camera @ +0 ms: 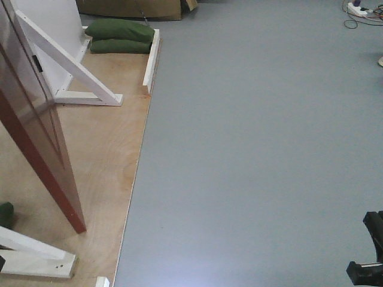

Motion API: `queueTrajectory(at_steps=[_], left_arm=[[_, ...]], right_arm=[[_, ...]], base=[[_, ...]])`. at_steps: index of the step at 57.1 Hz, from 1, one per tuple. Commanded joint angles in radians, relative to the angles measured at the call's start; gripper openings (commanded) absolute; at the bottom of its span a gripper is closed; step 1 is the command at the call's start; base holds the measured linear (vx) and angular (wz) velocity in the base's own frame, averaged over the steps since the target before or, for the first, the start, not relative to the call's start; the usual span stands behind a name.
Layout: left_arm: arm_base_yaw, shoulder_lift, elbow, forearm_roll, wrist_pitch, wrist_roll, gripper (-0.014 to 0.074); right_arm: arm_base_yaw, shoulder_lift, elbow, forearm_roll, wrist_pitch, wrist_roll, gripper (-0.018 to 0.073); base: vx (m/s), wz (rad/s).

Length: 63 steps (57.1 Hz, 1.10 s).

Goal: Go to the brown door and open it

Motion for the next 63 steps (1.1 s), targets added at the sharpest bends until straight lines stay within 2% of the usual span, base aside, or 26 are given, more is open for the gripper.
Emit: queueTrajectory(at_steps=[1,63], left_arm=[[-0.002,-0.013,-0.017,-0.007,-0.074,-0.001,-0.0006],[-0.002,-0.013,-0.017,-0.007,-0.074,-0.001,-0.0006]], right_arm=[[0.001,-0.006,0.003,-0.004,-0.080,-0.008,0.0000],[0.001,-0.006,0.003,-0.004,-0.077,-0.008,0.0000]], base=[[0.37,-0.10],[0.32,-0.02]])
